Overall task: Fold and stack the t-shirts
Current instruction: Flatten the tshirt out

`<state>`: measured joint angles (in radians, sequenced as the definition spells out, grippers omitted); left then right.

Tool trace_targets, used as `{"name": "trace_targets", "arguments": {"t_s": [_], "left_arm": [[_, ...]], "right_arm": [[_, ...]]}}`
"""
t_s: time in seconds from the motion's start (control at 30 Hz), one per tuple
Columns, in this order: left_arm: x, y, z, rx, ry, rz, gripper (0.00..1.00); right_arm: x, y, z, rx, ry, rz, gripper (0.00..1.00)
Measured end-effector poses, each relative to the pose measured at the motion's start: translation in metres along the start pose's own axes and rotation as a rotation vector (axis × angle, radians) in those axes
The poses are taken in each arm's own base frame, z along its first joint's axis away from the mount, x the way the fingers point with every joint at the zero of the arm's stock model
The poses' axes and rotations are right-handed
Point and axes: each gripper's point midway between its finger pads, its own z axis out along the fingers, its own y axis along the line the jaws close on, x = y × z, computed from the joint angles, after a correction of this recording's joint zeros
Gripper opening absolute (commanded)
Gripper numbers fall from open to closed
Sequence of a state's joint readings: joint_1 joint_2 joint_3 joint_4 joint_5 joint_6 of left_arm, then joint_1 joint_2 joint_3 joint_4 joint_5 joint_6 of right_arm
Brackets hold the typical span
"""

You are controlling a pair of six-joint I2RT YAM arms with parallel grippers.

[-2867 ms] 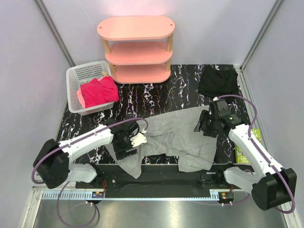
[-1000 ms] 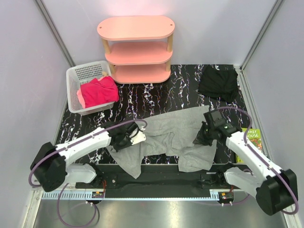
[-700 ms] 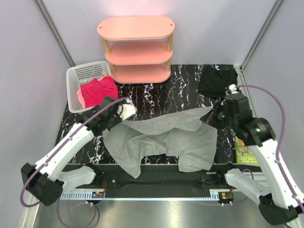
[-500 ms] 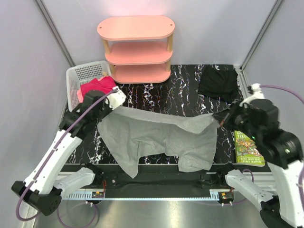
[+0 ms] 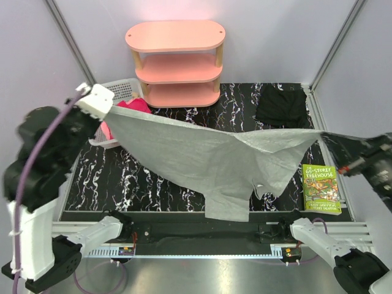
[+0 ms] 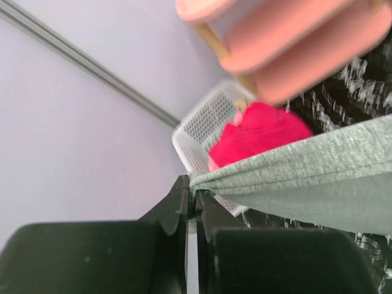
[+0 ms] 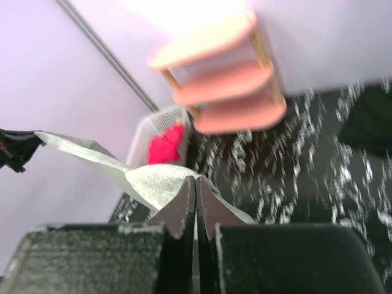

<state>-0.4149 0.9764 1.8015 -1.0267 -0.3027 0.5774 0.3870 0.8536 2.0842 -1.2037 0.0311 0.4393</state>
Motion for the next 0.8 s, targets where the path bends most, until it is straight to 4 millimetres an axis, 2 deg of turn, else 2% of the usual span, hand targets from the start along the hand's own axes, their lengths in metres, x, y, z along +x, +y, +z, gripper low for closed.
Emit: {"name": "trace_targets", "arguments": {"t_s": [0.13, 0.23, 0.33, 0.43, 0.53, 0.63, 0.77, 0.8], "left_arm": [[-0.023, 0.020, -0.046, 0.003, -0.094, -0.051, 0.01], [-0.017, 0.018, -0.068, 0.032, -0.104, -0.058, 0.02], [-0.002, 0.007, -0.076, 0.078, -0.068, -0.048, 0.02], [0.004, 0.001, -0.078, 0.110, -0.045, -0.041, 0.01], [0.005, -0.004, -0.078, 0.132, -0.041, -0.038, 0.01], [0.014, -0.014, -0.073, 0.154, -0.024, -0.034, 0.01], [0.058, -0.052, -0.049, 0.232, 0.093, 0.004, 0.00], [0.072, -0.065, -0.038, 0.256, 0.133, 0.019, 0.00]], "right_arm": [[-0.034, 0.028, -0.030, -0.105, -0.114, -0.035, 0.00], [-0.049, 0.043, -0.055, -0.160, -0.182, -0.053, 0.00], [-0.060, 0.055, -0.074, -0.202, -0.237, -0.066, 0.00], [-0.071, 0.065, -0.088, -0.229, -0.292, -0.080, 0.00], [-0.073, 0.066, -0.091, -0.223, -0.306, -0.085, 0.00], [-0.062, 0.052, -0.072, -0.154, -0.262, -0.074, 0.00], [-0.029, 0.003, -0.016, 0.054, -0.126, -0.037, 0.00], [-0.018, -0.013, 0.002, 0.121, -0.088, -0.031, 0.00]]}}
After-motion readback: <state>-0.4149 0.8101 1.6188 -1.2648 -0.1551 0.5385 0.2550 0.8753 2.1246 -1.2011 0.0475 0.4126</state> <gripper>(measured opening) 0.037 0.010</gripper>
